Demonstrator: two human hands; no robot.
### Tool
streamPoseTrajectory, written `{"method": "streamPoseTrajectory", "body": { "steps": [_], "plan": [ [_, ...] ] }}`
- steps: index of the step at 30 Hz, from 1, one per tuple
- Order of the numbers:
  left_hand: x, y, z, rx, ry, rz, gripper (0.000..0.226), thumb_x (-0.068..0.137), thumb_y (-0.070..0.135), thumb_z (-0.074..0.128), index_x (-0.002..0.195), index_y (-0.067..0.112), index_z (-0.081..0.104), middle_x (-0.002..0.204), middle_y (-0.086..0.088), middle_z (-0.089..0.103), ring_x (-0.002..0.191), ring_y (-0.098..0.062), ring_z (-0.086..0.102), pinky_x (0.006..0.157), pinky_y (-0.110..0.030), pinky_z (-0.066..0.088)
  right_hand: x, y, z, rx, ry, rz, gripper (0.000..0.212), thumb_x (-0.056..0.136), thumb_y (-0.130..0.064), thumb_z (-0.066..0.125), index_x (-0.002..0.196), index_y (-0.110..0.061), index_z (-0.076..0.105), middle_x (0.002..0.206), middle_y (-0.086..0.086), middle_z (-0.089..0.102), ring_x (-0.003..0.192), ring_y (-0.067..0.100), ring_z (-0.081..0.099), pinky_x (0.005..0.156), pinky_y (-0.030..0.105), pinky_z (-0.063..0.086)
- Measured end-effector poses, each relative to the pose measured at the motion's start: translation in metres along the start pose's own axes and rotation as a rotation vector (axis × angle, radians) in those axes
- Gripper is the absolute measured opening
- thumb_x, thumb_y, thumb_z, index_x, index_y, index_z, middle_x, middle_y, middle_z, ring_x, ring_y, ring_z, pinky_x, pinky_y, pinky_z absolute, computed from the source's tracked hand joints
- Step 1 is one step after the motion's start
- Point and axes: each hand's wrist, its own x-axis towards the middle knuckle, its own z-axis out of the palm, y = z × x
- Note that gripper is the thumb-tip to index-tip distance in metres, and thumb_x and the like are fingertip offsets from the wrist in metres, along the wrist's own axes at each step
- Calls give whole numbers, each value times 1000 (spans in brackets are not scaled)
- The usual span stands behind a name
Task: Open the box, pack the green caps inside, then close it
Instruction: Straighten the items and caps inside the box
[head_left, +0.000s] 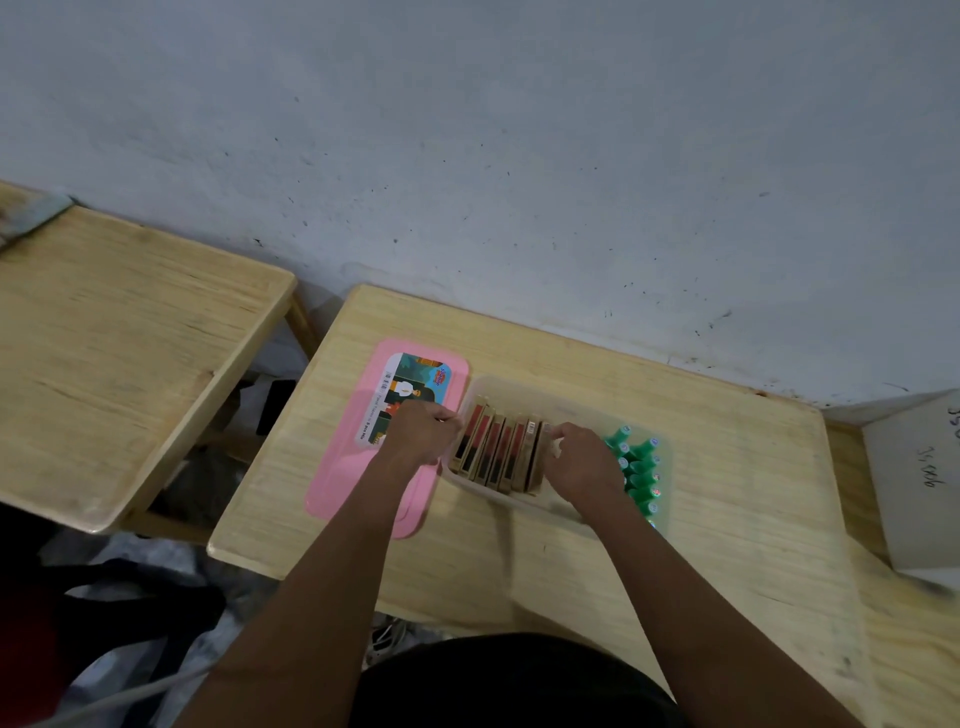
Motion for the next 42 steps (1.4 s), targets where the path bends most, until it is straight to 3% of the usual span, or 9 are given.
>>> {"method": "streamPoseTrajectory", "body": {
  "steps": [6, 9, 11, 14, 19, 25, 31, 37, 42],
  "plan": [
    [-4, 1, 1, -5, 25, 20, 25, 89, 14, 62, 110, 3, 68, 108, -14, 66, 77, -22, 60, 65, -34, 58, -6, -1, 14, 192, -195, 92, 53, 84, -32, 63, 128, -9, 43, 118, 12, 63, 104, 29, 63, 83, 36, 51],
    [-6, 1, 2, -1, 43, 31, 27, 90, 14, 62, 113, 3, 67, 113, -16, 66, 81, -22, 60, 72, -39, 60, -2, -3, 22, 188, -187, 121, 47, 82, -28, 65, 119, -4, 47, 110, 14, 64, 100, 31, 63, 76, 35, 50],
    [-7, 1, 2, 11, 46, 37, 28, 90, 14, 61, 114, 2, 67, 115, -16, 66, 81, -23, 60, 75, -40, 59, -1, -1, 25, 217, -177, 130, 35, 81, -28, 64, 102, -1, 55, 93, 12, 65, 82, 28, 63, 66, 32, 49],
    [-8, 2, 2, 28, 51, 48, 27, 91, 14, 60, 113, 2, 67, 117, -16, 65, 83, -22, 60, 76, -41, 59, -3, 0, 23, 284, -169, 132, 18, 82, -21, 60, 77, -4, 58, 66, 8, 56, 57, 20, 49, 50, 25, 38],
    [-9, 2, 2, 41, 56, 50, 26, 91, 15, 60, 112, 3, 68, 117, -16, 65, 82, -22, 60, 72, -39, 59, -10, -1, 13, 643, -189, 252, 22, 87, -12, 49, 67, -8, 58, 67, 11, 53, 59, 23, 49, 60, 33, 44],
    [-9, 2, 2, 15, 48, 46, 22, 91, 14, 60, 107, 1, 68, 98, -10, 64, 72, -17, 58, 64, -34, 57, -17, -4, 3, 899, -272, 359, 26, 89, -1, 38, 82, -5, 63, 67, 10, 54, 56, 19, 48, 52, 31, 37],
    [-10, 2, 3, 31, 48, 56, 20, 91, 14, 59, 104, 3, 69, 96, -9, 64, 69, -17, 58, 70, -40, 59, -32, -9, -11, 1188, -313, 402, 41, 92, 1, 25, 71, -11, 57, 55, 2, 47, 51, 13, 40, 49, 25, 19],
    [-14, 2, 3, 43, 62, 78, 23, 91, 13, 58, 108, 1, 68, 103, -13, 65, 79, -24, 60, 71, -40, 59, -28, -11, -8, 1163, -310, 463, 41, 95, -3, 23, 80, -11, 60, 59, 2, 49, 49, 12, 42, 42, 21, 21],
    [-14, 3, 4, 54, 79, 86, 24, 92, 14, 58, 109, 2, 68, 110, -15, 66, 80, -22, 59, 72, -39, 60, -22, -11, 3, 946, -290, 376, 24, 101, -16, 42, 92, -4, 62, 67, 11, 57, 51, 18, 50, 41, 23, 26]
  ]
}}
